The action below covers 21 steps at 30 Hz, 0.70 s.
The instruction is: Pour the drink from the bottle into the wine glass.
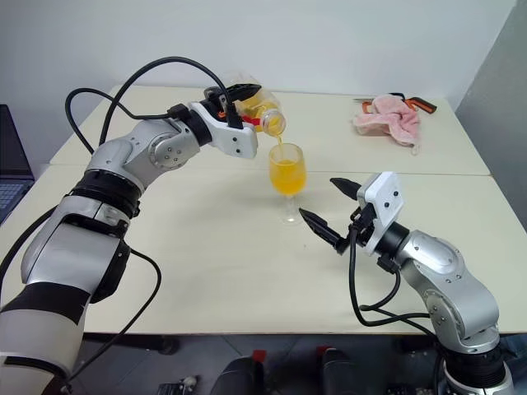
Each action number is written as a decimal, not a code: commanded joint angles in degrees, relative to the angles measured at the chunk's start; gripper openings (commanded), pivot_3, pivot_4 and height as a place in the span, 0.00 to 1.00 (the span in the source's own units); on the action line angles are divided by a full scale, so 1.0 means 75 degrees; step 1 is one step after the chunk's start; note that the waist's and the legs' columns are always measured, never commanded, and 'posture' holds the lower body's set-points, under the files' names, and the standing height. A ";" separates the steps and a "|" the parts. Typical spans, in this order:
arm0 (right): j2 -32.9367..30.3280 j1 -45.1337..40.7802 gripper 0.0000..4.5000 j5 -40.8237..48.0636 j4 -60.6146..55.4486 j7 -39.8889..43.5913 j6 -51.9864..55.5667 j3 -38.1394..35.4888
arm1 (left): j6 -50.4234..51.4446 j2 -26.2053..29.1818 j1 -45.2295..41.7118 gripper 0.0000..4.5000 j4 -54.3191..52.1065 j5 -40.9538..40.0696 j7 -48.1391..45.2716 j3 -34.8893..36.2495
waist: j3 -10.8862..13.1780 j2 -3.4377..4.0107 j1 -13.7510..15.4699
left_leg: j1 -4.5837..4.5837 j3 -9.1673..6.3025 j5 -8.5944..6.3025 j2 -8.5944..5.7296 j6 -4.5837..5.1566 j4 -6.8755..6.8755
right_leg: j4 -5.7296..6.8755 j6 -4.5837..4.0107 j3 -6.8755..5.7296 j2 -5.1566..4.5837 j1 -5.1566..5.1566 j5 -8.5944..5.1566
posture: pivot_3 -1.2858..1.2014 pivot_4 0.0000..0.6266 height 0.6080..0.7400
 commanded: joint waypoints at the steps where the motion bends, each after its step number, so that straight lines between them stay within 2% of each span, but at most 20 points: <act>1: -0.0017 -0.0044 1.00 0.0128 -0.0357 -0.0028 -0.0031 -0.0034 | 0.0039 0.0012 -0.0320 0.39 -0.0007 -0.0172 0.0094 0.0117 | 0.0000 0.0000 0.0000 | 0.0000 0.0000 0.0000 0.0000 0.0000 0.0000 | 0.0000 0.0000 0.0000 0.0000 0.0000 0.0000 | 0.52 0.24 1.00; 13: -0.0012 -0.0108 1.00 0.0107 -0.0353 -0.0082 -0.0079 0.0009 | 0.0508 -0.0548 0.0060 0.39 0.0046 -0.1486 -0.0817 0.0659 | 0.0000 0.0000 0.0000 | 0.0000 0.0000 0.0000 0.0000 0.0000 0.0003 | 0.0001 0.0000 0.0000 0.0000 0.0000 0.0000 | 0.52 0.24 1.00; 17: -0.0016 -0.0178 1.00 -0.0010 -0.0341 -0.0104 -0.0183 0.0059 | 0.0884 -0.0853 0.0397 0.39 -0.0284 -0.2344 -0.1441 0.1120 | -0.0001 0.0001 -0.0005 | 0.0001 0.0000 0.0000 0.0001 0.0000 0.0005 | 0.0003 0.0000 0.0000 0.0000 0.0001 0.0000 | 0.52 0.24 1.00; 21: -0.0052 -0.0251 1.00 -0.0068 -0.0348 -0.0031 -0.0238 0.0168 | 0.2022 -0.1228 0.0883 0.39 -0.0835 -0.3665 -0.2295 0.1916 | -0.0001 0.0001 -0.0005 | 0.0000 -0.0001 0.0001 0.0001 -0.0001 0.0009 | 0.0005 -0.0001 0.0001 0.0000 0.0000 0.0001 | 0.52 0.24 1.00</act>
